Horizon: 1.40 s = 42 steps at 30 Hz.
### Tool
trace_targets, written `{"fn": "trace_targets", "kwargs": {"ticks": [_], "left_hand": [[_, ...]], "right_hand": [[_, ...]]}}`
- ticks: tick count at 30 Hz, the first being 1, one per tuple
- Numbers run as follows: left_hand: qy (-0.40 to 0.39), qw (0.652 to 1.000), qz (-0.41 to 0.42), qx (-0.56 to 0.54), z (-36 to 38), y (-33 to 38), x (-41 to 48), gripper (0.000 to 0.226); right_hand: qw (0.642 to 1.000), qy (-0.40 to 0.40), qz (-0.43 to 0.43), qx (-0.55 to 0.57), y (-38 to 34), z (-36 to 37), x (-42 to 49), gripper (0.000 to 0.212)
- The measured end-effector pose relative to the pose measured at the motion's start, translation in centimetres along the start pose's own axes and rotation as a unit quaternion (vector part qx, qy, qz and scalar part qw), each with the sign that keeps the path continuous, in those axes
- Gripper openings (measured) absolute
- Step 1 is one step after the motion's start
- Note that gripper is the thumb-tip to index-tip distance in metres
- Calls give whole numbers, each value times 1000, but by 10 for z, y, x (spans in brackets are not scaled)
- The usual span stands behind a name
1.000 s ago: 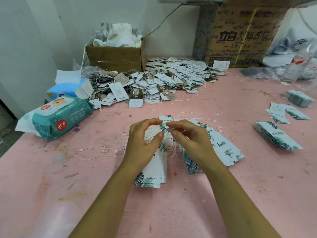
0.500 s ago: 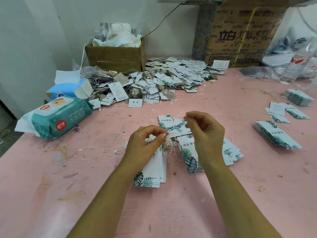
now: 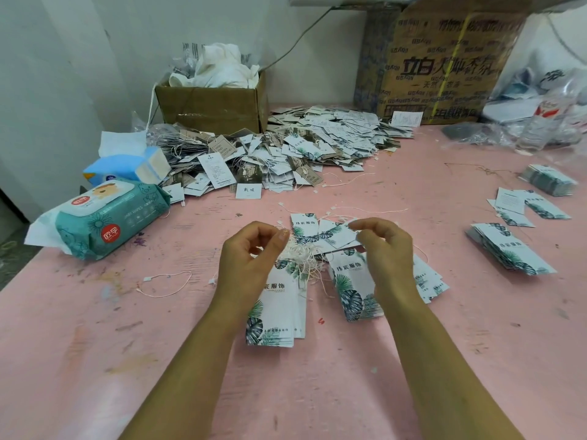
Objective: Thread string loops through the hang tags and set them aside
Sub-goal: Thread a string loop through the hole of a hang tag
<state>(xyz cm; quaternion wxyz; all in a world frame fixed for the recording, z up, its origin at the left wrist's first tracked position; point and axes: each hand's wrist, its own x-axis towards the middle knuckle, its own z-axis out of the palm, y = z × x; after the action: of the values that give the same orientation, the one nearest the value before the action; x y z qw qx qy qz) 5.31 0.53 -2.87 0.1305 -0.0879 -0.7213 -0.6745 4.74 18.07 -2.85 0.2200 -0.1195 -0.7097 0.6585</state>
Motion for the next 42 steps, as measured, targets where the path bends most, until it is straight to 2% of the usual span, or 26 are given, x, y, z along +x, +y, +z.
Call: {"fn": "trace_targets", "kwargs": {"ticks": [2,5,7,9,13,16,19,22,25,28,30,33,39,42], "left_hand": [[-29,999,1,19,0,0,-1,12],[-69,994,30,80,4,-1,-4,11],[-77,990,49,104,5,-1,-5,14],[-75,988,58,118,5,-1,-4,16],[-86,989,72,98,3,2,-3,9],[-101,988,74,92,3,4,-3,7],[-112,985,59,118,-4,4,0,10],[-162,969,0,185,-21,2,3,16],[-200,953,-54,220,-34,-3,6,32],[-202,943,-72,255,-38,-7,9,43],[-197,936,-72,284,-38,-10,10,42],[-173,939,-69,290,-37,-15,11,38],[-123,954,-50,267,-37,-20,14,42],[-84,973,-65,207,-35,-18,15,43]], "right_hand": [[993,-71,-52,-78,-1,1,-5,44],[958,-246,-141,-46,-6,5,-16,59],[931,-341,-132,-12,-3,11,-21,62],[921,-377,-99,19,-1,16,-24,54],[925,-371,-61,53,0,18,-23,40],[927,-364,-75,51,-1,15,-22,32],[952,-279,-123,-21,-5,9,-18,25],[967,-178,-167,-65,-9,0,-12,26],[968,-137,-165,-134,-7,-5,-7,34],[951,-131,-145,-239,-4,-6,-3,31],[951,-122,-136,-251,-3,-7,-1,21],[944,-134,-106,-283,2,-10,4,18],[906,-205,-10,-370,6,-23,14,53],[894,-222,2,-389,10,-25,15,58]]}}
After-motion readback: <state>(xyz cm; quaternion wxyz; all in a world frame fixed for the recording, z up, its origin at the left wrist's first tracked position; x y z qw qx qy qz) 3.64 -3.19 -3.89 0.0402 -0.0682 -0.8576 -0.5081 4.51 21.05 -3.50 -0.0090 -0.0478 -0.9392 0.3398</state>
